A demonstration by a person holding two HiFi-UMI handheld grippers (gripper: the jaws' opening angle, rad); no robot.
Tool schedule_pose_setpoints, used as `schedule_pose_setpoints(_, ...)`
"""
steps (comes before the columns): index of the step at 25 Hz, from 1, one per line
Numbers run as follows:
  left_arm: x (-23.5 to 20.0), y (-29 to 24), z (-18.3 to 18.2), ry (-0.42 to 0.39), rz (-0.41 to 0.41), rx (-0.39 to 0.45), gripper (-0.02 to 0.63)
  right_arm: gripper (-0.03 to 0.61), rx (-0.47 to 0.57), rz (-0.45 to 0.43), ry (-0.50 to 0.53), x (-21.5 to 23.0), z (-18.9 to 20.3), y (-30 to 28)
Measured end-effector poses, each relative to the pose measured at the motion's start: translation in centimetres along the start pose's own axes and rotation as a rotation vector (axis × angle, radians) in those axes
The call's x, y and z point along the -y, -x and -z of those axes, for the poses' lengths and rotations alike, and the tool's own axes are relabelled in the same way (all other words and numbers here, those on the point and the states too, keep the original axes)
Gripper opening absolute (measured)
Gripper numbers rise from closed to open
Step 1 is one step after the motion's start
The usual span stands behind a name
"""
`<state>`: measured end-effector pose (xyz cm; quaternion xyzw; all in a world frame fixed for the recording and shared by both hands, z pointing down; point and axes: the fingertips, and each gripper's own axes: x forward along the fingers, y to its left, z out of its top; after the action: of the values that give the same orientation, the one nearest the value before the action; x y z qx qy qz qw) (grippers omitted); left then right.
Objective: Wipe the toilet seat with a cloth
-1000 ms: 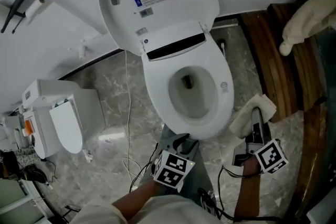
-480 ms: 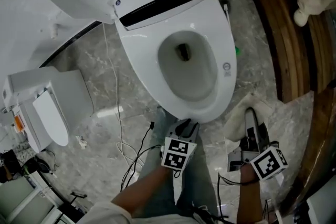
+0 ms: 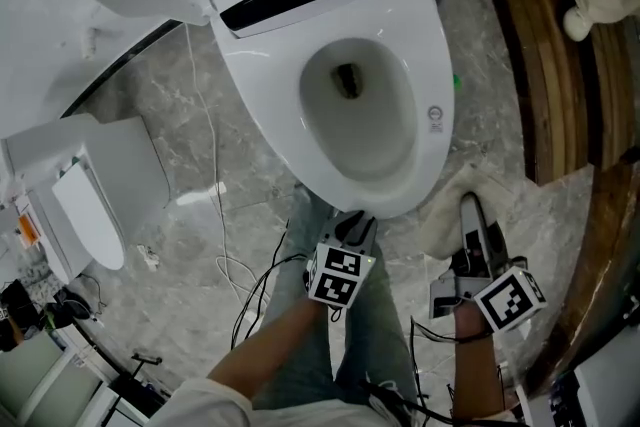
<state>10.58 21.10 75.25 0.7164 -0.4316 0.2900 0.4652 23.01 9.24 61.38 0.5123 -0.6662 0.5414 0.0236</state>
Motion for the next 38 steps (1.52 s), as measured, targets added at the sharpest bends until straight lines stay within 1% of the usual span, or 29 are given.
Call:
schedule_pose_setpoints(2,-0.2,0.2,-0.2,0.014,0.006,-0.016,0.101,0.089,-0.010,0.016,0.011,0.1,0.3,-0.9)
schedule_pose_setpoints(3,-0.4,0.5,-0.7,0.019,0.000,-0.015,0.080,0.089,-0.017,0.028,0.020,0.1,0.4,-1.4)
schedule_pose_setpoints(4,-0.8,1.0,-1.7,0.022,-0.008,-0.004,0.018,0.089,-0.027,0.042,0.027,0.1,0.6,-2.1)
schedule_pose_setpoints(6,-1.7,2.5,-4.8,0.035,-0.020,0.048,0.011,0.089,-0.044,0.072,0.032,-0.5,0.6,-3.9)
schedule_pose_setpoints(9,-3.8,5.1,-11.3,0.069,-0.025,0.158,0.011,0.089,-0.035,0.100,0.039,-2.2,-0.5,-8.2)
schedule_pose_setpoints(10,-4.8,5.8,-13.6,0.066,-0.027,0.191,0.011,0.089,-0.022,0.111,0.044,-2.7,-1.2,-10.1)
schedule_pose_setpoints(12,-7.1,6.7,-17.9,0.030,-0.039,0.242,0.011,0.089,0.023,0.120,0.056,-3.9,-3.2,-14.2)
schedule_pose_setpoints(14,-9.4,7.1,-21.5,-0.025,-0.052,0.273,0.011,0.089,0.075,0.118,0.063,-5.1,-5.5,-18.4)
schedule_pose_setpoints(16,-11.4,7.2,-24.0,-0.069,-0.054,0.276,0.011,0.089,0.115,0.121,0.066,-6.1,-7.2,-21.9)
schedule_pose_setpoints(18,-12.9,6.9,-25.3,-0.093,-0.052,0.257,0.011,0.089,0.134,0.143,0.071,-6.5,-8.2,-24.6)
schedule_pose_setpoints(22,-14.5,6.2,-26.0,-0.104,-0.046,0.232,0.011,0.089,0.151,0.219,0.091,-5.5,-9.3,-27.3)
schedule_pose_setpoints(24,-14.5,5.9,-25.8,-0.101,-0.032,0.218,0.011,0.089,0.160,0.238,0.089,-4.7,-9.5,-27.5)
schedule_pose_setpoints(27,-13.8,6.1,-24.5,-0.073,-0.008,0.199,0.011,0.089,0.160,0.257,0.072,-3.2,-9.1,-26.6)
schedule_pose_setpoints(30,-12.7,6.5,-23.0,-0.038,0.004,0.204,0.011,0.089,0.155,0.279,0.055,-1.4,-8.4,-24.9)
schedule_pose_setpoints(33,-11.5,6.7,-21.1,-0.012,-0.002,0.208,0.011,0.089,0.155,0.320,0.079,0.4,-8.0,-22.2)
schedule_pose_setpoints(35,-10.7,6.6,-20.0,-0.005,-0.015,0.214,0.011,0.089,0.132,0.339,0.092,2.0,-6.8,-20.1)
schedule_pose_setpoints(38,-9.4,6.9,-18.7,-0.001,-0.036,0.235,0.011,0.089,0.077,0.364,0.133,4.3,-4.0,-16.5)
